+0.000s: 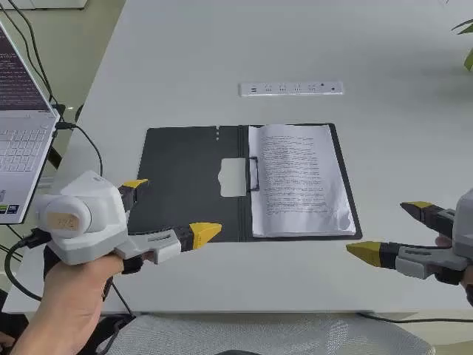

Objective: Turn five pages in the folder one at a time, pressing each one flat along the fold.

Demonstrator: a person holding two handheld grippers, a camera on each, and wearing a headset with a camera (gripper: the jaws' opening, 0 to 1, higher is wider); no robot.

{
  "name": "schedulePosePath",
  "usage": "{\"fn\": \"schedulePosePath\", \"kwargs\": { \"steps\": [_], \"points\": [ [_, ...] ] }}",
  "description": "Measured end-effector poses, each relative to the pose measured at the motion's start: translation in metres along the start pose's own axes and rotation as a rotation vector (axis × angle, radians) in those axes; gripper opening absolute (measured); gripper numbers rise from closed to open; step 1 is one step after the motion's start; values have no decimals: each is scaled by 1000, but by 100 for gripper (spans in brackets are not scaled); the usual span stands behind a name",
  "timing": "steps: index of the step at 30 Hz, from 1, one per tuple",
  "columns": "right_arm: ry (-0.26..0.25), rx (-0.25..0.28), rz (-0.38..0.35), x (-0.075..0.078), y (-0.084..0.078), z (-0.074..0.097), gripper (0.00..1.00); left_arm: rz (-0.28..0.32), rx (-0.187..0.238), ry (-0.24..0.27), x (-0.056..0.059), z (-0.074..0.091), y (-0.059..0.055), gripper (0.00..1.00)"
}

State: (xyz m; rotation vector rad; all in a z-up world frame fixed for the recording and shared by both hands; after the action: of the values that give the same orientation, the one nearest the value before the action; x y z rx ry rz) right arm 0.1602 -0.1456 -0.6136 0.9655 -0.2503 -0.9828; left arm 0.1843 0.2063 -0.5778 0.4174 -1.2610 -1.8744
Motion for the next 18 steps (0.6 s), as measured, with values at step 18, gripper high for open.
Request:
{"fn": "schedulePosePath", "kwargs": {
  "steps": [18],
  "points": [
    [10, -1, -1, 1, 3, -3, 87, 6, -8, 16, -4, 2, -3, 93]
  ]
}}
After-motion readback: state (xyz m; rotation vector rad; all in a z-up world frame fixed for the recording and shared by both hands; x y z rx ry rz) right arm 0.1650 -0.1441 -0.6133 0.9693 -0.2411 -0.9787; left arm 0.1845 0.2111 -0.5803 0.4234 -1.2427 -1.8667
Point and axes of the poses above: the centre of the closed fingertips' face, and the gripper's own axes: z roughly backward along the fingers, x roughly to its right, y roughly out of its top, the point moved 7 cm from there along z, roughly backward along the fingers, and after that the axes turned 1 degree about -z, right-handed, at the moved point
